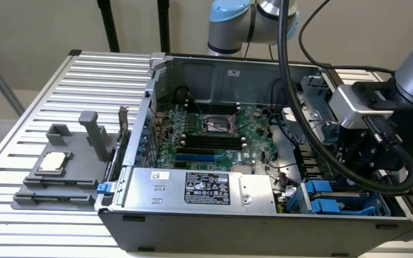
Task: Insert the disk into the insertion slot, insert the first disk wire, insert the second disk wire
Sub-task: 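Insert the second disk wire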
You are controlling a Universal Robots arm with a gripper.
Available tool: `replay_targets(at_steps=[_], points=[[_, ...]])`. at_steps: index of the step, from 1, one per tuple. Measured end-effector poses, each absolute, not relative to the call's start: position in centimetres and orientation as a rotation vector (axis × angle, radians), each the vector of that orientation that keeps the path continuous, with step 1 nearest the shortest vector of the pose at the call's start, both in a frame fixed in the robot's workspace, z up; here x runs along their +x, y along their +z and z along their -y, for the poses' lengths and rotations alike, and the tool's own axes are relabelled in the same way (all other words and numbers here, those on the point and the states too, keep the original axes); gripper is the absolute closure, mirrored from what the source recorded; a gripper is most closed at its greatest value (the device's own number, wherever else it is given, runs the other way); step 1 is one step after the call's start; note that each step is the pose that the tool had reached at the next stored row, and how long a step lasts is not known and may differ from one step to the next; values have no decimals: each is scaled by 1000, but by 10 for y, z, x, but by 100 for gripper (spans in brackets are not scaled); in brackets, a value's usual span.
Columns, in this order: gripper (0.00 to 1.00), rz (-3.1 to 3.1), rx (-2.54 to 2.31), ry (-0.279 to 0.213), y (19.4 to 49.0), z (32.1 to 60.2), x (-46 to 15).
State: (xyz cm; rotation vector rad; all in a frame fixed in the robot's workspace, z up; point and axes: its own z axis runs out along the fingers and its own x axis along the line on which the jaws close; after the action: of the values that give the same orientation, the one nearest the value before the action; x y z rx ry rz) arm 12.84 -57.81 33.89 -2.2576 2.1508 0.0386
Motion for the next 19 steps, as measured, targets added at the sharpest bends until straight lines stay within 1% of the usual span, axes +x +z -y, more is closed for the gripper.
replay_targets(at_steps=[10, 11, 12, 19], points=[[84, -2151, -2258, 39, 337, 579, 128], [82, -2151, -2258, 39, 338, 579, 128], [75, -2151, -2257, 39, 339, 579, 128], [75, -2151, -2258, 39, 355, 581, 122]])
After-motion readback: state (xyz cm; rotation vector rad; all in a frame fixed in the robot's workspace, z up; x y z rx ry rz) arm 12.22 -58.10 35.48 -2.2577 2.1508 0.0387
